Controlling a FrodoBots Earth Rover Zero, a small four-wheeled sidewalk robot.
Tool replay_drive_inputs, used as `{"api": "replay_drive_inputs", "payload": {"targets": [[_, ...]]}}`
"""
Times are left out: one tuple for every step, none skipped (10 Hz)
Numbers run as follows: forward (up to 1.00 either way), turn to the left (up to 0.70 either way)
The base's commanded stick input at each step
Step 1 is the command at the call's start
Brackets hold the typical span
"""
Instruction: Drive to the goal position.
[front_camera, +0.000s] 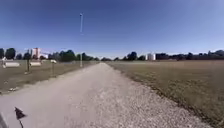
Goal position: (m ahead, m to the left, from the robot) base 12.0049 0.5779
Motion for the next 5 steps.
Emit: {"api": "replay_drive_inputs", "payload": {"targets": [[0.69,0.03],[0.69,0.03],[0.69,0.03],[0.69,0.03],[0.69,0.03]]}}
